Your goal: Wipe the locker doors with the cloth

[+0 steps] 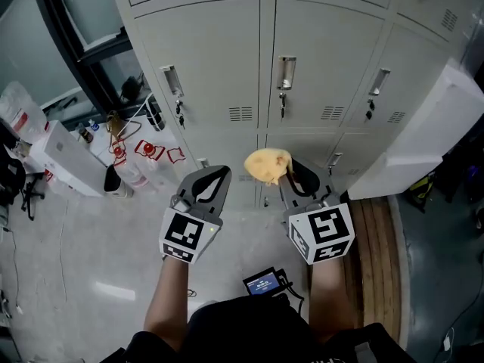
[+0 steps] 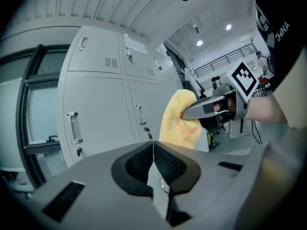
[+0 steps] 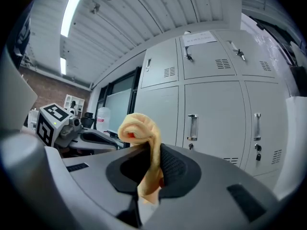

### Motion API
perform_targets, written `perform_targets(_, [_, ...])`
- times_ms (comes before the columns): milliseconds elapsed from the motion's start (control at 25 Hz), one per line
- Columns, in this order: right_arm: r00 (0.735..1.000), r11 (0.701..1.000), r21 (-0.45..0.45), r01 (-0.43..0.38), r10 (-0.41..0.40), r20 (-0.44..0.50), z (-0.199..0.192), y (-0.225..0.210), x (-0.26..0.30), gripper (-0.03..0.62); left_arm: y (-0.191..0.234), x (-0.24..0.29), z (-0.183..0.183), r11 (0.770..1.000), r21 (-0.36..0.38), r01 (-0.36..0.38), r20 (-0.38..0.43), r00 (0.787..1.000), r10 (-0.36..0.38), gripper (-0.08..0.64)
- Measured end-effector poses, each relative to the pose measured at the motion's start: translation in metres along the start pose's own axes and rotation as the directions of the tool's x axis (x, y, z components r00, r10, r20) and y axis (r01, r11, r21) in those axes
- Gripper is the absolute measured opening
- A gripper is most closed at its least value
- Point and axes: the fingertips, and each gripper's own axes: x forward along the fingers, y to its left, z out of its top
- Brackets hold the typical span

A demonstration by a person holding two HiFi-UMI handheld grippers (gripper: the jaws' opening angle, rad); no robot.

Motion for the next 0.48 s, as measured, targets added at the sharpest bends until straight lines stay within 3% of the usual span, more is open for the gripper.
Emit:
perform_targets(240, [0.999,0.999,0.02,0.036,-0.036,0.027,0.014,0.056,-0.028,0.071,-0.012,-0.067,0.004,0.999,-0.003,0.053,0.04,0.998,-0.053,0.02])
perform_targets(480, [0.995,0.995,0.034,0.092,-0.093,0.024,0.012,0.139,-0.058,0.071,-0.011,-0.162,-0.015,0.998,-0.021,0.052,0.056,0.997,-0.05,0.02])
